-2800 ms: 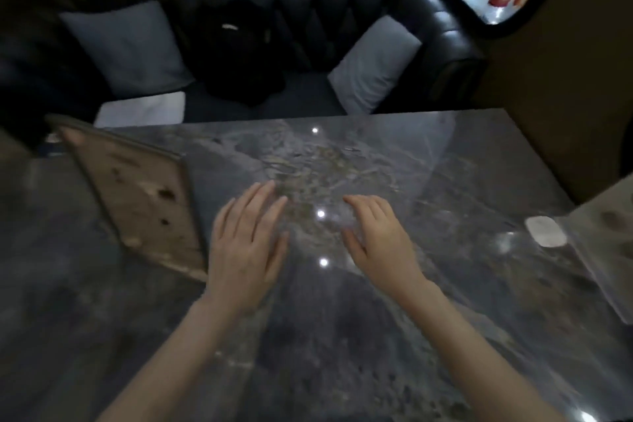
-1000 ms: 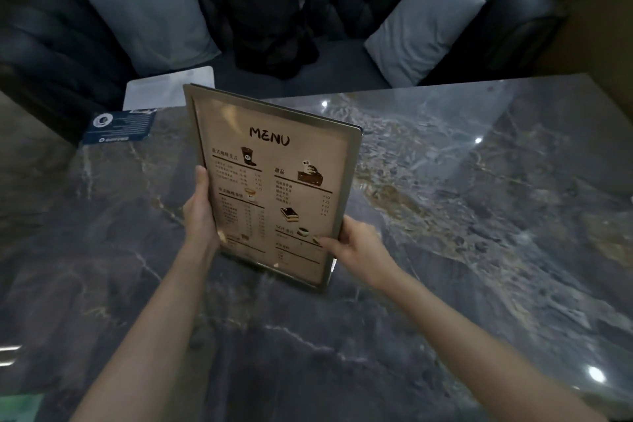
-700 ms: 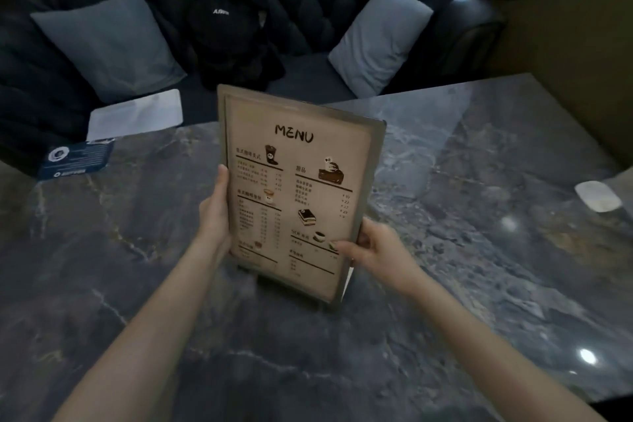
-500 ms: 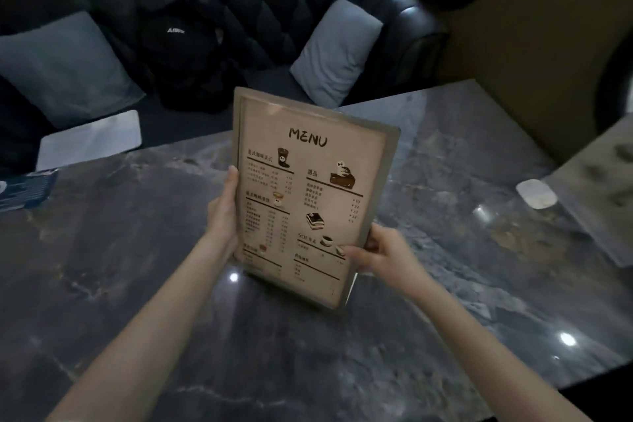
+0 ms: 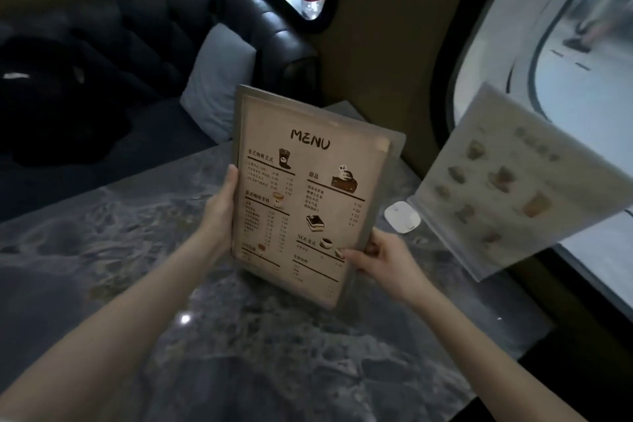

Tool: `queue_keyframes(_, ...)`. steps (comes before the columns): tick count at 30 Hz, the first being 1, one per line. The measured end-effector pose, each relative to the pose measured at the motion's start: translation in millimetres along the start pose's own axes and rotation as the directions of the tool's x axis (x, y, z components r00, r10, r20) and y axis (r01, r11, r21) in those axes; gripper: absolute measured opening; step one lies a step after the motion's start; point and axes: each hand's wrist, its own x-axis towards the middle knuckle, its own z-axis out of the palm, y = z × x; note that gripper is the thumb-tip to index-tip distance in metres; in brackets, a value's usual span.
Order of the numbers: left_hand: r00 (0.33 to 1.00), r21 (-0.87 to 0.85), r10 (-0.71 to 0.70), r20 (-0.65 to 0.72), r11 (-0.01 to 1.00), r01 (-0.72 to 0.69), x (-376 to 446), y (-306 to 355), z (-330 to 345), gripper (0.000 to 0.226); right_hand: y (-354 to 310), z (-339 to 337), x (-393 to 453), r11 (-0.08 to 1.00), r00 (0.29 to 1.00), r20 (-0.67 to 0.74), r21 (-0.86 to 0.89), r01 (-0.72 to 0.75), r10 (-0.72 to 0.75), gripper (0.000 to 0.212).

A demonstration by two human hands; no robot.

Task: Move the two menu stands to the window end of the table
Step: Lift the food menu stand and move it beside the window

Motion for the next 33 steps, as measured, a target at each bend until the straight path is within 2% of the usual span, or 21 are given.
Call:
queue_keyframes(6, 0.997, -0.004, -0.076, -0.027, 0.997, 0.075, 60.3, 20.1, 71.2, 0.086, 4.6, -60.4, 35.1, 0.999, 0.997, -0.076, 0.028, 0.027, -0.025, 0.017)
queue_keyframes(8, 0.997, -0.004, -0.068, -0.034, 0.998, 0.068, 79.3, 27.5, 91.4, 0.084, 4.0, -74.9, 47.4, 0.998, 0.995, -0.088, 0.053, 0.043, -0.038, 0.022)
queue_keyframes(11, 0.999, 0.030, -0.023, 0.042, 0.999, 0.022, 109.9, 35.1, 113.9, 0.077, 0.6, -91.6, 64.0, 0.997, 0.990, -0.127, 0.039, 0.068, -0.062, 0.030)
queue_keyframes(13, 0.996, 0.032, -0.027, 0.090, 0.999, 0.024, 130.3, 37.9, 125.6, 0.082, 0.6, -99.7, 76.5, 0.997, 0.986, -0.151, 0.008, 0.073, -0.071, 0.022)
queue_keyframes(14, 0.995, 0.026, -0.019, 0.101, 1.000, 0.016, 139.1, 38.8, 130.8, 0.081, 1.7, -102.5, 82.9, 0.998, 0.985, -0.161, -0.008, 0.060, -0.060, 0.018)
queue_keyframes(17, 0.989, 0.025, 0.044, 0.144, 0.999, -0.048, 165.3, 43.3, 144.8, 0.078, 6.3, -108.6, 103.2, 1.000, 0.972, -0.233, -0.004, 0.009, -0.009, 0.026)
queue_keyframes(23, 0.967, 0.028, 0.084, 0.239, 0.995, -0.093, 207.0, 46.5, 174.1, 0.048, 17.0, -116.3, 133.6, 1.000, 0.936, -0.350, 0.007, 0.029, -0.025, 0.033)
queue_keyframes(26, 0.964, 0.035, 0.083, 0.252, 0.995, -0.095, 226.5, 47.6, 186.8, 0.050, 24.9, -118.0, 144.7, 0.998, 0.927, -0.374, 0.050, 0.036, -0.015, 0.032)
queue_keyframes(33, 0.920, 0.048, 0.136, 0.367, 0.985, -0.165, 255.2, 40.5, 209.0, 0.058, 36.8, -118.0, 158.2, 0.999, 0.874, -0.485, -0.004, 0.040, -0.037, 0.029)
